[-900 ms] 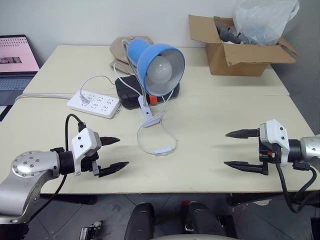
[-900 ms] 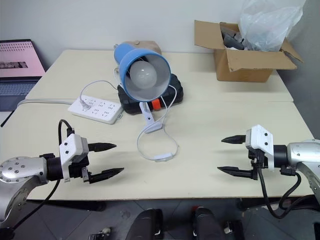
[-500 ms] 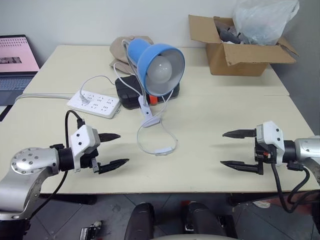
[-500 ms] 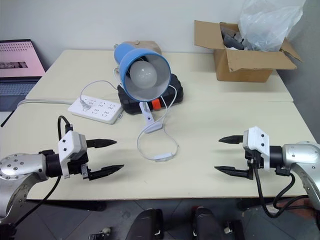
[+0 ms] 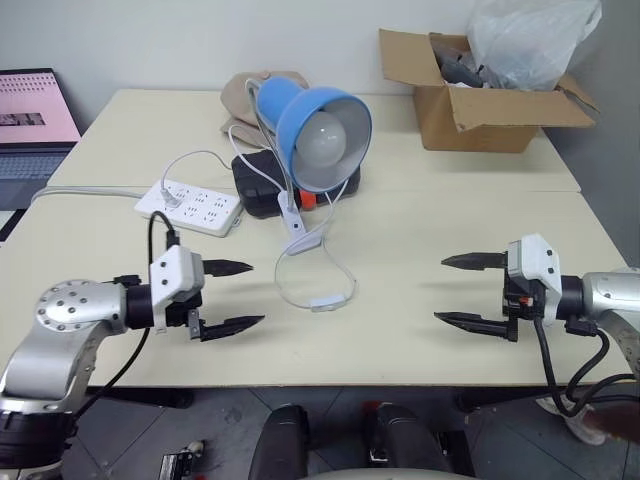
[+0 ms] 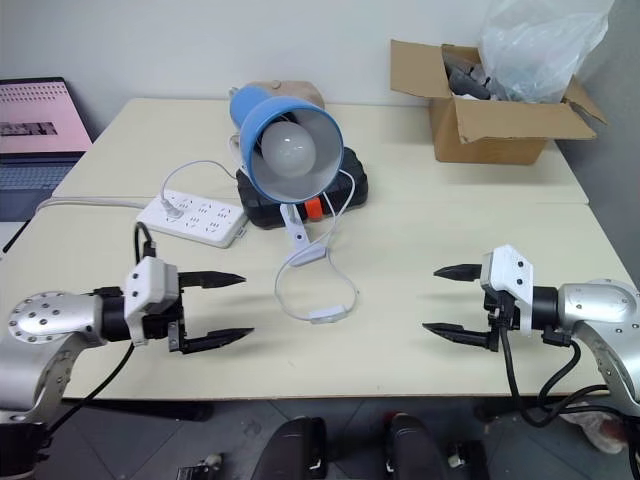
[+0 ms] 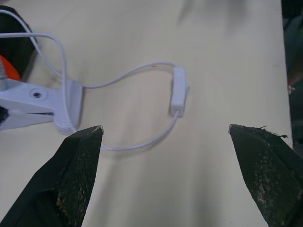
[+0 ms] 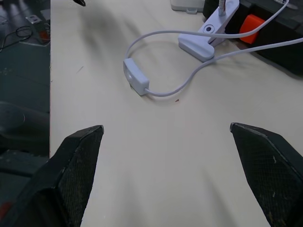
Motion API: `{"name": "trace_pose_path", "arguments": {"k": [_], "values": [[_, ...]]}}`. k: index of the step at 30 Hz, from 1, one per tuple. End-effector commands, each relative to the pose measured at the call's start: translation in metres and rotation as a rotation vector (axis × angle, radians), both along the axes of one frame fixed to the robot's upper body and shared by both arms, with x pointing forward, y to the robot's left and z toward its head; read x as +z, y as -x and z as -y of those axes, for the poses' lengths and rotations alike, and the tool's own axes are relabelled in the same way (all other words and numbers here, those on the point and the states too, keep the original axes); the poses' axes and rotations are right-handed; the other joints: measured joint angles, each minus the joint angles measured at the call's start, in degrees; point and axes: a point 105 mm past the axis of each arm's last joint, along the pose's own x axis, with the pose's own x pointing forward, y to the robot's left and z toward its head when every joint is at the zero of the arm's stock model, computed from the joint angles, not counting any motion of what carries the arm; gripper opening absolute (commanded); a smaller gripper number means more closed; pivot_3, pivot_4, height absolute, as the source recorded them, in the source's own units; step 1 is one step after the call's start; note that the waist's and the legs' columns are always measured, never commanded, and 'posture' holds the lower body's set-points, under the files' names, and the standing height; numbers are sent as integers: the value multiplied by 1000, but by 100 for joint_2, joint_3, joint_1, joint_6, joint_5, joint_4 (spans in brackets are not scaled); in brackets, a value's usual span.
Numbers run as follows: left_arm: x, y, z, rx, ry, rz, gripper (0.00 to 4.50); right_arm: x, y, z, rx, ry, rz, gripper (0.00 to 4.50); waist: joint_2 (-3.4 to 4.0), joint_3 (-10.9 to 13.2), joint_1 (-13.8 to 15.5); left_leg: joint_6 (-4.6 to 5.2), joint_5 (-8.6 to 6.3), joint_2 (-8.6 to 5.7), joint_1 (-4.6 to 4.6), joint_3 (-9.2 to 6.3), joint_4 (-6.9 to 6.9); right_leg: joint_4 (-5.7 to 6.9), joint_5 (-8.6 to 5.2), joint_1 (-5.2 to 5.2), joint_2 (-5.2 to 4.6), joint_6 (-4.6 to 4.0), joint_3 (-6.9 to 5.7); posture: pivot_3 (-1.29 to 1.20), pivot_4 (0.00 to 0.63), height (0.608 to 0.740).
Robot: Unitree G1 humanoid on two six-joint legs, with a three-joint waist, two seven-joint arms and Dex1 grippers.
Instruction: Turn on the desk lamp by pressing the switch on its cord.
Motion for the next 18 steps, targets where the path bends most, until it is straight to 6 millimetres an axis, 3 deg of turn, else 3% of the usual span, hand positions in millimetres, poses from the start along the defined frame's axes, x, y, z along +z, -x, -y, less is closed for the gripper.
{"name": "trace_pose_path", "arguments": {"k": [1,18], "values": [[-5,-2,21,-104,-40,16,4421,7,2,-7,-1,15,41,4500,0,0,0,0,0,0,0,0,0,0,1,0,0,1,0,0,150,740],[-48,-37,64,-199,-73,-11,4421,5,10,-15,-94,47,-5,4500,-3,-1,2,1,1,-3,-5,-3,9,5,9,1,4,16,0,0,150,740]]}}
